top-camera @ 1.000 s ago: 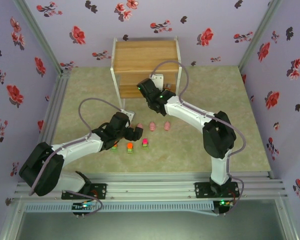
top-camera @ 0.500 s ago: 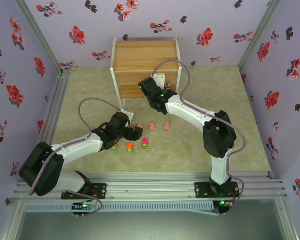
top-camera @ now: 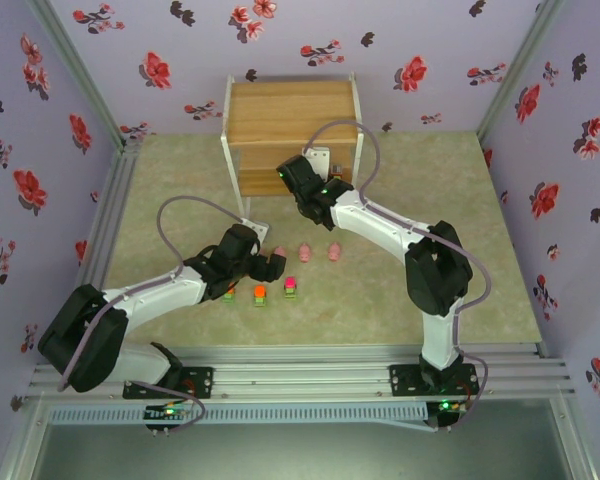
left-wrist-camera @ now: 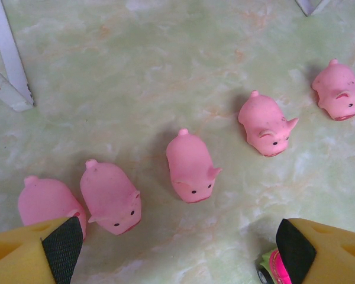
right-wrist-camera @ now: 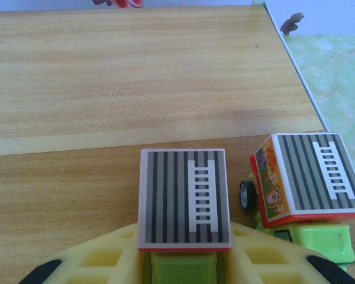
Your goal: Place and organize the plastic toys onto the shelf
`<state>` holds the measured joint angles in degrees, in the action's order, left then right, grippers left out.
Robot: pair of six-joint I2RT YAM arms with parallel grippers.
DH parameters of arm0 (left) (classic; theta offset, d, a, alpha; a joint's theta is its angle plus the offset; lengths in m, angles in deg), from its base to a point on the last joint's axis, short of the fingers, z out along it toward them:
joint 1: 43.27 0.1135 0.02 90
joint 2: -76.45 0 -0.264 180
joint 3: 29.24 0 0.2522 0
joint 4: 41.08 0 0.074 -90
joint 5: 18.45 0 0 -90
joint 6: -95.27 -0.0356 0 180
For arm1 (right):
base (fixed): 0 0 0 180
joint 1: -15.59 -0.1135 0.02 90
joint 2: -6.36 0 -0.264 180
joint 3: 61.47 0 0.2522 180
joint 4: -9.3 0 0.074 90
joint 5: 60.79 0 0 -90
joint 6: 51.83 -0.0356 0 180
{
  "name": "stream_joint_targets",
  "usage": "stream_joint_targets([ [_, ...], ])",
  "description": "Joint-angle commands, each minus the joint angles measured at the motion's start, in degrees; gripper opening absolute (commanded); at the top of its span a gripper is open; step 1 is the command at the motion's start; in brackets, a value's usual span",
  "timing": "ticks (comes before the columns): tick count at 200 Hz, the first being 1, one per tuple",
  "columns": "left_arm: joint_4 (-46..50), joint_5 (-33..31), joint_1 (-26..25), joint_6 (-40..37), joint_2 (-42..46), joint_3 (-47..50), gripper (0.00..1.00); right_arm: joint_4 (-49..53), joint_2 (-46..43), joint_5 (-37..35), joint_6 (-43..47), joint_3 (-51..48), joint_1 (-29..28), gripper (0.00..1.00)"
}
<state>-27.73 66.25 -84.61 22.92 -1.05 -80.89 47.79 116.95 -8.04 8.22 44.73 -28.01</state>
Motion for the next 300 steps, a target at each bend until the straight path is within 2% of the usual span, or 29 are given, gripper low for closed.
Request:
stream_joint_targets([
  [1,-0.3,0.6,0.3,0.0,1.1,-0.3,0.89,-0.5,1.3,-0.1,0.9,1.0,0.4,0.08],
  [97,-0.2,0.6,0.3,0.1,1.2,-0.3,0.89,-0.3,0.4,0.2,0.9,1.0,-0.1,0.14],
  [300,-0.1,0.7,0.3,0.0,1.4,-0.3,0.89,-0.5,-5.0,-1.4,2.0,-1.0,-1.6,0.17],
])
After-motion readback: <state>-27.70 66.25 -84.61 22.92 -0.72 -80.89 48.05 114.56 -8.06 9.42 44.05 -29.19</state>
